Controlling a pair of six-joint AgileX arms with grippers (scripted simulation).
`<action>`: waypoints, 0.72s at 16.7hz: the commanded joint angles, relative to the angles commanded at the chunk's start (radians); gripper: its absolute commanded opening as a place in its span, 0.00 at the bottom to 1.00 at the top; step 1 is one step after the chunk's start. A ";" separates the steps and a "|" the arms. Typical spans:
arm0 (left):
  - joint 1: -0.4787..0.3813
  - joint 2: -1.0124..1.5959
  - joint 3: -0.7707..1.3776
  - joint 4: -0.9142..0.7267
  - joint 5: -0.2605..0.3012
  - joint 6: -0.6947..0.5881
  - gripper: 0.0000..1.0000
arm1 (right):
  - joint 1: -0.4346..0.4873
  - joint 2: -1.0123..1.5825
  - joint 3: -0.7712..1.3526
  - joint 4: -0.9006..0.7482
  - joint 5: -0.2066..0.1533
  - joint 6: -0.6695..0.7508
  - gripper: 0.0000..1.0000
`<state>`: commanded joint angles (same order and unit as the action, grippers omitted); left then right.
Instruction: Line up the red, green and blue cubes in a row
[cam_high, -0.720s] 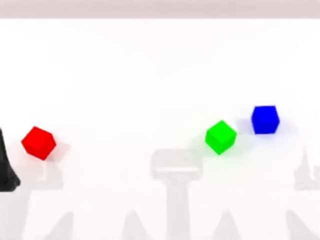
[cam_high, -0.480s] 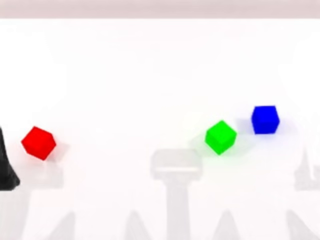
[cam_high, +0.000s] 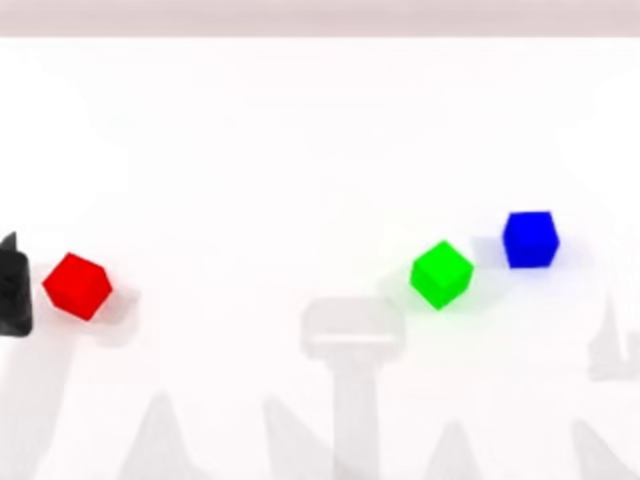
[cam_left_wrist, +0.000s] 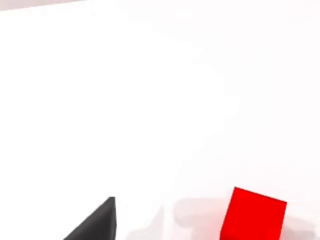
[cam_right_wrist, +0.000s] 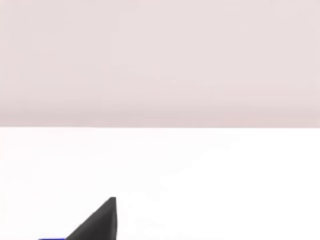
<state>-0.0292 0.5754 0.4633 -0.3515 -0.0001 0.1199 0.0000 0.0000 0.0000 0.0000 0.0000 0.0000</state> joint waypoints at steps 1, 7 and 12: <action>-0.004 0.107 0.072 -0.057 -0.001 0.019 1.00 | 0.000 0.000 0.000 0.000 0.000 0.000 1.00; -0.032 0.745 0.492 -0.400 -0.005 0.135 1.00 | 0.000 0.000 0.000 0.000 0.000 0.000 1.00; -0.050 1.123 0.779 -0.621 -0.004 0.208 1.00 | 0.000 0.000 0.000 0.000 0.000 0.000 1.00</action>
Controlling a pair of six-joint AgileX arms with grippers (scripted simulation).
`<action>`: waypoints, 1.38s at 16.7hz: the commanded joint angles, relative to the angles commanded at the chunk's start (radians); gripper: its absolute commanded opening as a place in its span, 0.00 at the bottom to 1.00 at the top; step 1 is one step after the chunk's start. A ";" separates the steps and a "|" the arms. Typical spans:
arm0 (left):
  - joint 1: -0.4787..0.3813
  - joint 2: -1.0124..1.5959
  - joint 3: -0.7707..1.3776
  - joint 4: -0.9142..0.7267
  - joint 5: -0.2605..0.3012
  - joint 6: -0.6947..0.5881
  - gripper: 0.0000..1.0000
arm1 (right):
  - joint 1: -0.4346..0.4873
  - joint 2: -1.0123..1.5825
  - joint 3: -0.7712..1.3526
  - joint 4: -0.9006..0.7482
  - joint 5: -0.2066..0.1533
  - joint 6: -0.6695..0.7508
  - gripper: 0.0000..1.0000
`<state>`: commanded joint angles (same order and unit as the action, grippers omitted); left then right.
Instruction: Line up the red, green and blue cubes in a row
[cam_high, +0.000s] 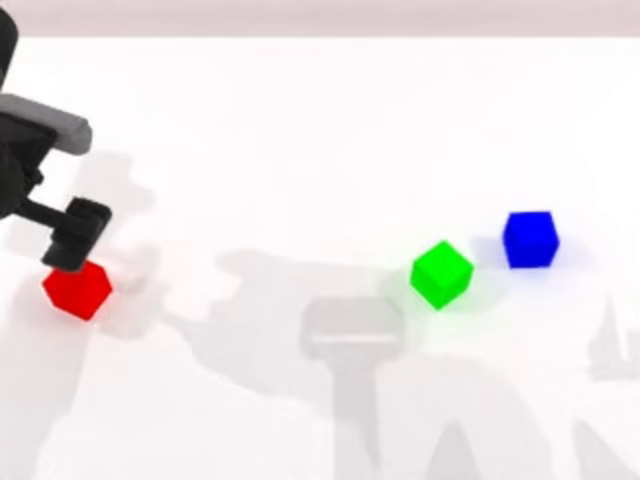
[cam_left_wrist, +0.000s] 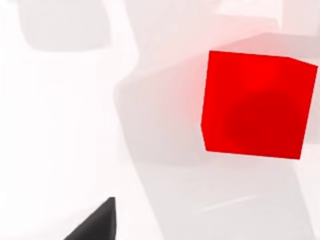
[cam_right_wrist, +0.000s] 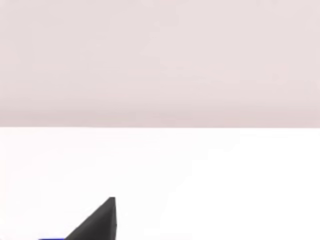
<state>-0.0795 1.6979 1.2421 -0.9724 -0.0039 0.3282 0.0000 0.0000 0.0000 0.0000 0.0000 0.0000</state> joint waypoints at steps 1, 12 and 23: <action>-0.003 0.055 0.045 -0.031 0.001 0.011 1.00 | 0.000 0.000 0.000 0.000 0.000 0.000 1.00; -0.006 0.204 0.151 -0.091 0.005 0.040 1.00 | 0.000 0.000 0.000 0.000 0.000 0.000 1.00; -0.008 0.337 -0.025 0.220 0.006 0.044 1.00 | 0.000 0.000 0.000 0.000 0.000 0.000 1.00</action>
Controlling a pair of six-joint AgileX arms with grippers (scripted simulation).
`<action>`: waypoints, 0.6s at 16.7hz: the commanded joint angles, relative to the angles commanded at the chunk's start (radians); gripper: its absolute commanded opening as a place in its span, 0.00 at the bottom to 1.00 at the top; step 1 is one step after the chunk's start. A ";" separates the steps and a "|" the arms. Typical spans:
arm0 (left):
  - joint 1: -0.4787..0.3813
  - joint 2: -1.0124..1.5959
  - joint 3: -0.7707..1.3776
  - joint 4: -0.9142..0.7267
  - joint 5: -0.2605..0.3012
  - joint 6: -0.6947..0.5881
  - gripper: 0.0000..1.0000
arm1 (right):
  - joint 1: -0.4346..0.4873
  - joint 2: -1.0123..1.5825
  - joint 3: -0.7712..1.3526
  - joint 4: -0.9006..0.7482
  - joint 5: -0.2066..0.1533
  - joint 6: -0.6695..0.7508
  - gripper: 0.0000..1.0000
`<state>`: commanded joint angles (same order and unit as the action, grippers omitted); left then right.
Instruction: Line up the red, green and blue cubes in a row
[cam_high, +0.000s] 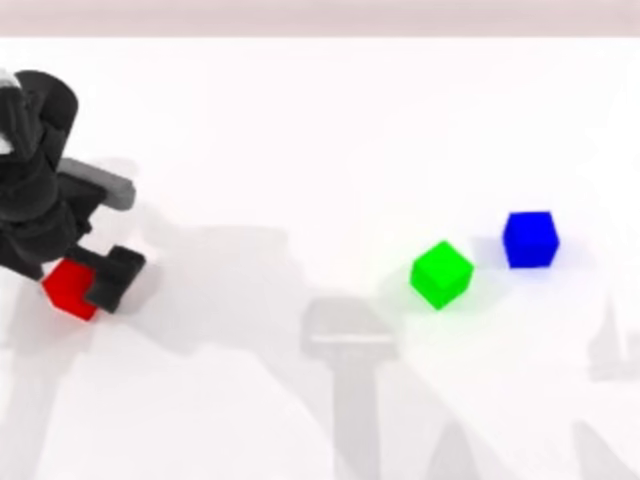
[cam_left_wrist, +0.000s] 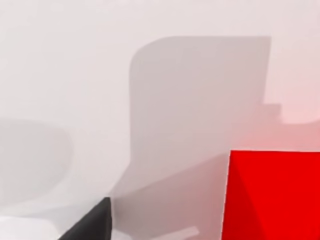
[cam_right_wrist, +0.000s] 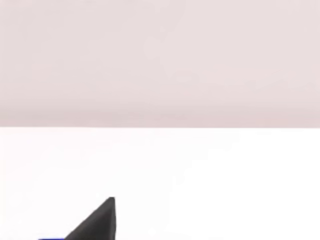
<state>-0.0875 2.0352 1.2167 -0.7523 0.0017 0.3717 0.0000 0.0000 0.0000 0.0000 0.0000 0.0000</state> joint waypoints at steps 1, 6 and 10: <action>0.000 0.000 0.000 0.000 0.000 0.000 1.00 | 0.000 0.000 0.000 0.000 0.000 0.000 1.00; 0.000 0.000 0.000 0.000 0.000 0.000 0.70 | 0.000 0.000 0.000 0.000 0.000 0.000 1.00; 0.000 0.000 0.000 0.000 0.000 0.000 0.40 | 0.000 0.000 0.000 0.000 0.000 0.000 1.00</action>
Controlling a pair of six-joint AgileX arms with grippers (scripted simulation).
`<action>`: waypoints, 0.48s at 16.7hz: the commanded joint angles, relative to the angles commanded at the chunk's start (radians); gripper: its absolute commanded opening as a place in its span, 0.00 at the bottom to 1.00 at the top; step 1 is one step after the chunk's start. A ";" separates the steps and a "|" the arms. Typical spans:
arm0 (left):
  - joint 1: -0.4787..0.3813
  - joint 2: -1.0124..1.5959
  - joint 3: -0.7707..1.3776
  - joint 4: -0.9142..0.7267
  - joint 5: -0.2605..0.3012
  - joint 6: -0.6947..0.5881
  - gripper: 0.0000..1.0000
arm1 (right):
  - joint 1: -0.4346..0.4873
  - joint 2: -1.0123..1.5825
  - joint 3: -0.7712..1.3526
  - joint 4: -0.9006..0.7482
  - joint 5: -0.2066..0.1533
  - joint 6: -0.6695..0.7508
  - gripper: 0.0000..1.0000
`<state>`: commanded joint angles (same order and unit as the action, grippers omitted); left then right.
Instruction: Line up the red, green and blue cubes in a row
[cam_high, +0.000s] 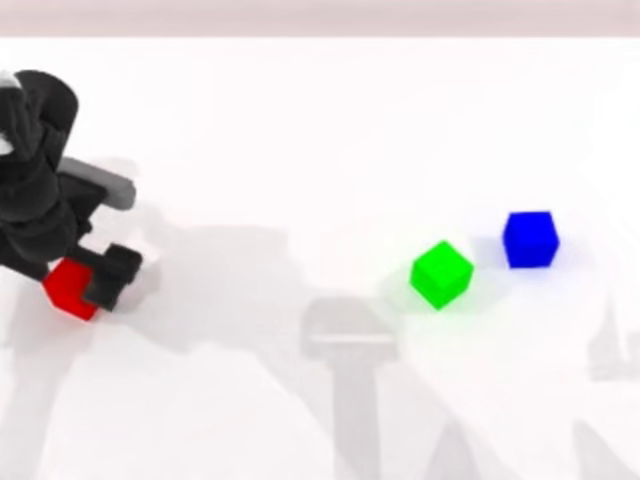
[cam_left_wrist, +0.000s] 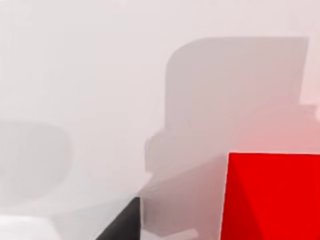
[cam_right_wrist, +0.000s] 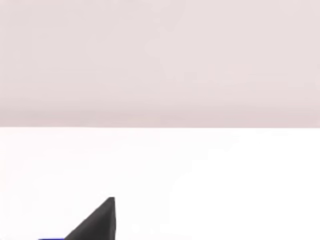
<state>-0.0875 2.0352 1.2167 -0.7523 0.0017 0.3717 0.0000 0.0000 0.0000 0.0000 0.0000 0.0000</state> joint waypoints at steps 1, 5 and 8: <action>0.000 0.000 0.000 0.000 0.000 0.000 0.32 | 0.000 0.000 0.000 0.000 0.000 0.000 1.00; 0.000 0.000 0.000 0.000 0.000 0.000 0.02 | 0.000 0.000 0.000 0.000 0.000 0.000 1.00; 0.000 0.000 0.000 0.000 0.000 0.000 0.00 | 0.000 0.000 0.000 0.000 0.000 0.000 1.00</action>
<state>-0.0875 2.0352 1.2167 -0.7523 0.0017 0.3717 0.0000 0.0000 0.0000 0.0000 0.0000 0.0000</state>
